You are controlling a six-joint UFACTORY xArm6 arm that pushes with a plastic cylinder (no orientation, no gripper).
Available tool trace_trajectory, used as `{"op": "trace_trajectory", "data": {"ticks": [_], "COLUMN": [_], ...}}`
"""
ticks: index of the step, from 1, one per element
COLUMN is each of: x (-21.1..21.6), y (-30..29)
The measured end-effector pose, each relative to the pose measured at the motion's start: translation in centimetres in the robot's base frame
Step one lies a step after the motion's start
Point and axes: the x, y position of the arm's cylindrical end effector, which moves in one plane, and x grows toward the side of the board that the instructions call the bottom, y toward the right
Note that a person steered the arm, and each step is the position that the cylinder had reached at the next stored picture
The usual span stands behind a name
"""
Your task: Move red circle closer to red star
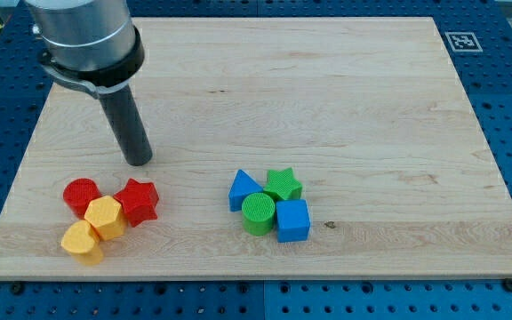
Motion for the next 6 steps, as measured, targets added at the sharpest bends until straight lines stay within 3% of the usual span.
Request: {"op": "trace_trajectory", "data": {"ticks": [1, 3, 6], "x": [0.1, 4.0, 7.0], "y": [-3.8, -10.8, -8.8]}}
